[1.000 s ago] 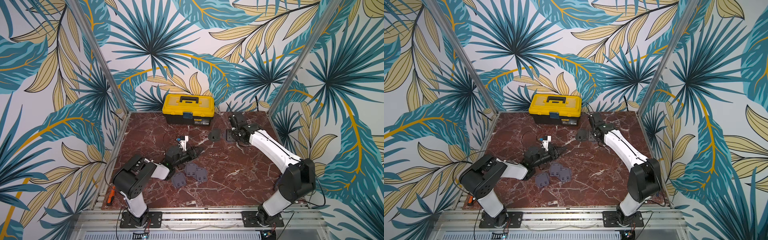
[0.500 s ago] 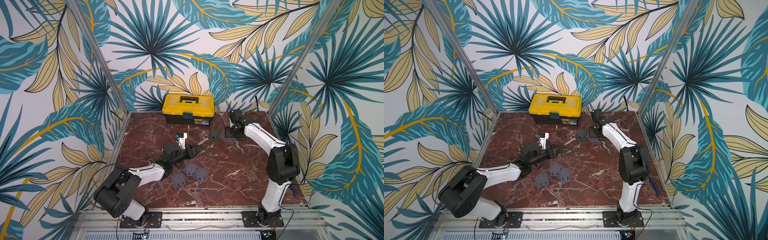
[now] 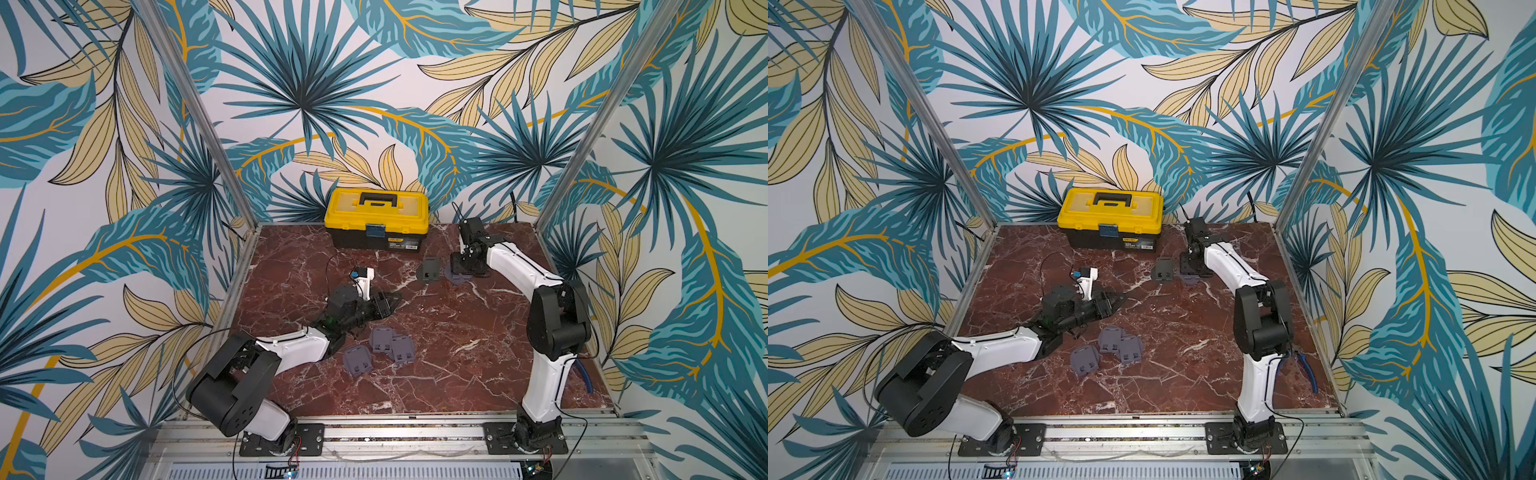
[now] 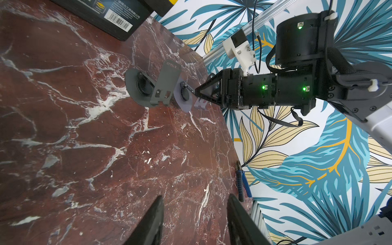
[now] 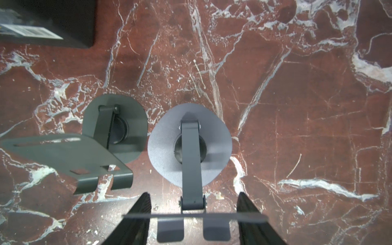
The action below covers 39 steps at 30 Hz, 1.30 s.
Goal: Open the phone stand
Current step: Place the phone stand at the center of the board.
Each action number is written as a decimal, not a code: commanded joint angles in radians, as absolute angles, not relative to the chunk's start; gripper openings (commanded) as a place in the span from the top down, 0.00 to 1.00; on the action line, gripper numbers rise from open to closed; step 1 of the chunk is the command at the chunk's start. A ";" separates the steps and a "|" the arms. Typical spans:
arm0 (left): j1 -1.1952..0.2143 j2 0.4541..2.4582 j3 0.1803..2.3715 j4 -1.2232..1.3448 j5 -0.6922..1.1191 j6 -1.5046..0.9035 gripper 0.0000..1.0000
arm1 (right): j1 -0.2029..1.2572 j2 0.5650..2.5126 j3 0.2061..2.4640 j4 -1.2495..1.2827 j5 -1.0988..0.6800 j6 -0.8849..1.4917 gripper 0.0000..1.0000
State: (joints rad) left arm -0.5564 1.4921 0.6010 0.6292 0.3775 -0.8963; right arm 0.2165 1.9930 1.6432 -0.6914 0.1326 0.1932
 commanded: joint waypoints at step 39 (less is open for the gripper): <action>-0.552 1.490 0.643 0.609 0.378 -0.879 0.52 | 0.195 2.144 1.746 -0.756 0.111 0.195 0.28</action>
